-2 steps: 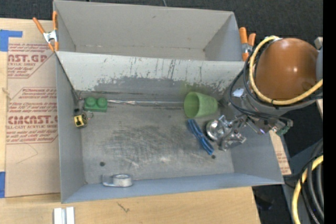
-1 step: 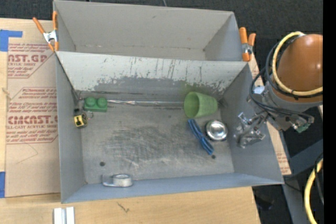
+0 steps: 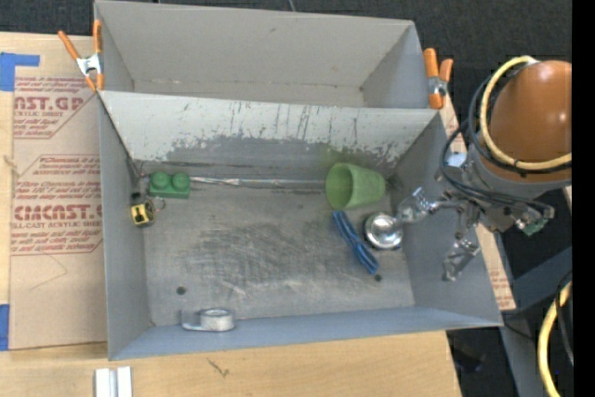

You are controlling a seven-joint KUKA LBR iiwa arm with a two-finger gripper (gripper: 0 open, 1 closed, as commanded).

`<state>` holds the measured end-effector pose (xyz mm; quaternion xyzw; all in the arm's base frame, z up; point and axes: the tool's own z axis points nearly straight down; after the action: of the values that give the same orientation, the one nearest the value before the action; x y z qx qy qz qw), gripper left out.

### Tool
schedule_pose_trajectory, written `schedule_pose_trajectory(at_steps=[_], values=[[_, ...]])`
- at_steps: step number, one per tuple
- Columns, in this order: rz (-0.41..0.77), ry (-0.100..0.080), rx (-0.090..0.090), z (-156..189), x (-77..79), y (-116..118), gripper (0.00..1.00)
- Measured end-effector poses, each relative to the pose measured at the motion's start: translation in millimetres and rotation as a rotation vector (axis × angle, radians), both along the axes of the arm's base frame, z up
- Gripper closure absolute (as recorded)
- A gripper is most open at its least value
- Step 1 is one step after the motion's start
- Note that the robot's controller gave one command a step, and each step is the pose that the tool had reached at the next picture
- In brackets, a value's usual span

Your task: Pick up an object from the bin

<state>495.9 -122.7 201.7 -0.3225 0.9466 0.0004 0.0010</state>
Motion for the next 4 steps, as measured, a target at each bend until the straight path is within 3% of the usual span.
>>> schedule_pose_trajectory(at_steps=[1,2,3,4], values=[[0.010,-0.002,0.003,-131.7,32.0,40.5,0.00],[0.255,-0.003,0.002,-129.7,73.2,3.8,0.00],[0.677,-0.002,0.018,-119.5,98.0,6.2,0.00],[0.678,-0.004,0.003,-119.1,98.5,-1.5,1.00]])
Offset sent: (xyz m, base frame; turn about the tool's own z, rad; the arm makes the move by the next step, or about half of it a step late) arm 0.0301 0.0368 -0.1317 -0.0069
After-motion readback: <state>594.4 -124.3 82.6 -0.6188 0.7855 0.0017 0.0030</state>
